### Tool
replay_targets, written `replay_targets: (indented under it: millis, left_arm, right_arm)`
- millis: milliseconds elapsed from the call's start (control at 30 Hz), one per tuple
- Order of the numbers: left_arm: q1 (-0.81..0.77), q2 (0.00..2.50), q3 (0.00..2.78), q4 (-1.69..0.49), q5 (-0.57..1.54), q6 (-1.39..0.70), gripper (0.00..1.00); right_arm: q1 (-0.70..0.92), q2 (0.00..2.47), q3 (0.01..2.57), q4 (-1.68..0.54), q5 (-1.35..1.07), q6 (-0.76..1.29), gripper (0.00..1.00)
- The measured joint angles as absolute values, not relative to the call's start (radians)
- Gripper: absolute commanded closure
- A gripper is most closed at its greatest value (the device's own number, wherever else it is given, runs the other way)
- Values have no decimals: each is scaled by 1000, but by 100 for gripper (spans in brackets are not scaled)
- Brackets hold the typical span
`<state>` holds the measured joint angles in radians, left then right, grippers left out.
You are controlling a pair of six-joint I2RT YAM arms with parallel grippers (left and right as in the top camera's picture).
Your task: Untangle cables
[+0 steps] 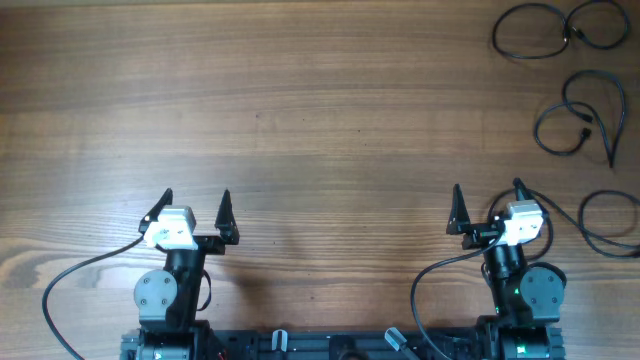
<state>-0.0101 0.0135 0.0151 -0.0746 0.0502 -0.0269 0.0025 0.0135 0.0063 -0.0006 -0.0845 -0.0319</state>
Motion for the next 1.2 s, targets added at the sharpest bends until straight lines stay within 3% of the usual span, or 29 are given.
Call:
replay_targets:
  millis: [1200]
  left_arm:
    - [-10,14,15,-75,50,-27,0]
  right_arm:
    - [2,14,6,-1,-84,-59,0]
